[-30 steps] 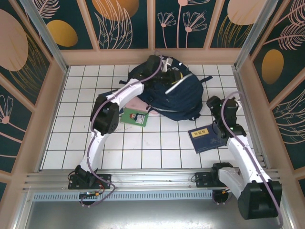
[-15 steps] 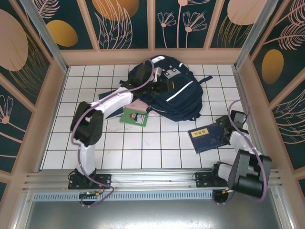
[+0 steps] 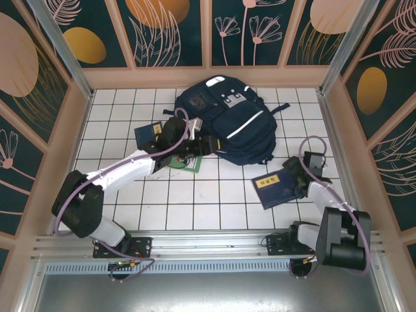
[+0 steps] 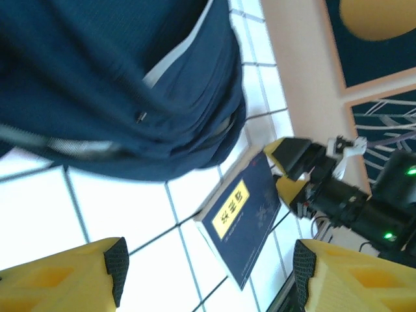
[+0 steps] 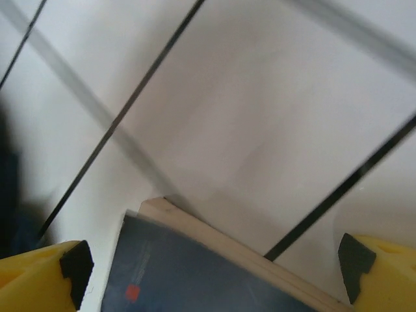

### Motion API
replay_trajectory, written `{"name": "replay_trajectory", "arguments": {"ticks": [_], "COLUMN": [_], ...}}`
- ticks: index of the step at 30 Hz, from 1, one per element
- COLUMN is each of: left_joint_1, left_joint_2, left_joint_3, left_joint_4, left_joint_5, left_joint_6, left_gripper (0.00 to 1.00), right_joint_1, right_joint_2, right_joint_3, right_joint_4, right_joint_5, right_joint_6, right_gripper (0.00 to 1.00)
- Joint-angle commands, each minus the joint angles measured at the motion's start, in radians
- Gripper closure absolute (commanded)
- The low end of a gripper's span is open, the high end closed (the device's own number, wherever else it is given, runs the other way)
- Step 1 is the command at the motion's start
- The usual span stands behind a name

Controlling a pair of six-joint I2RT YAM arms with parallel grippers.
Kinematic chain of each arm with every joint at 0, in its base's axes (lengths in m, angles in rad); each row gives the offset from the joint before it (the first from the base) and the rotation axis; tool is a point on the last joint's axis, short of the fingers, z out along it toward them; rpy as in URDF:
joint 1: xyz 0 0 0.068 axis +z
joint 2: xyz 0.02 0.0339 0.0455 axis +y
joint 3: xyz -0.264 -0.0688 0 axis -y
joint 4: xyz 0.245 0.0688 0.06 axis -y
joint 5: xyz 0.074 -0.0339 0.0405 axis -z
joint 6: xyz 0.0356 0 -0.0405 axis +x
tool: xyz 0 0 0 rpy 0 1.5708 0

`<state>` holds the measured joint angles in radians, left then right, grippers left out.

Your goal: Pack the student bag

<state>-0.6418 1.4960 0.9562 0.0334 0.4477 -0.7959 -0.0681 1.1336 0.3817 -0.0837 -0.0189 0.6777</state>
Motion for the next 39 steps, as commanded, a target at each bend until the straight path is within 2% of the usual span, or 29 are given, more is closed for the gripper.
{"name": "replay_trajectory", "arguments": {"ticks": [1,5,9,13,17,21,23,25,26,27,29,32,35,39], "left_joint_1": [0.001,0.001,-0.001,-0.001,-0.001,-0.001,-0.001,0.001,0.000,0.001,0.000,0.001,0.001,0.001], "left_joint_2": [-0.061,-0.062,-0.083,-0.094,-0.095,-0.119,-0.133,-0.140,-0.149,-0.165,-0.207,-0.240,-0.250,-0.280], "left_joint_3": [-0.093,-0.198,-0.260,-0.298,-0.313,-0.291,-0.270,-0.223,-0.205,-0.200,-0.219,-0.278,-0.371,-0.487], "left_joint_4": [-0.010,0.036,0.030,0.000,-0.033,-0.114,-0.178,-0.276,-0.323,-0.342,-0.340,-0.291,-0.187,-0.077], "left_joint_5": [0.028,0.090,0.126,0.106,0.050,-0.041,-0.121,-0.234,-0.286,-0.319,-0.337,-0.252,-0.125,-0.037], "left_joint_6": [0.020,0.014,0.028,0.044,0.046,0.045,0.048,0.053,0.058,0.060,0.048,0.003,-0.070,-0.132], "left_gripper": [0.30,0.30,0.31,0.30,0.29,0.28,0.27,0.27,0.26,0.26,0.25,0.24,0.24,0.25], "right_joint_1": [0.143,0.257,0.352,0.478,0.620,0.741,0.748,0.745,0.739,0.734,0.721,0.708,0.712,0.713], "right_joint_2": [-0.060,-0.179,-0.225,-0.184,-0.090,0.011,0.056,0.083,0.084,0.071,0.030,0.047,0.162,0.282], "right_joint_3": [-0.081,-0.121,-0.121,-0.094,-0.086,0.001,0.028,0.089,0.127,0.159,0.200,0.268,0.334,0.347], "right_joint_4": [-0.122,-0.195,-0.222,-0.218,-0.088,-0.079,-0.069,-0.189,-0.269,-0.337,-0.381,-0.374,-0.333,-0.242], "right_joint_5": [-0.289,-0.309,-0.402,-0.466,-0.585,-0.576,-0.596,-0.469,-0.355,-0.241,-0.138,-0.103,-0.155,-0.225], "right_joint_6": [0.139,0.215,0.194,0.149,0.140,0.090,0.062,0.002,-0.022,-0.031,-0.054,-0.096,-0.118,-0.122], "right_gripper": [0.03,0.04,0.06,0.07,0.11,0.13,0.16,0.18,0.19,0.19,0.18,0.16,0.16,0.16]}}
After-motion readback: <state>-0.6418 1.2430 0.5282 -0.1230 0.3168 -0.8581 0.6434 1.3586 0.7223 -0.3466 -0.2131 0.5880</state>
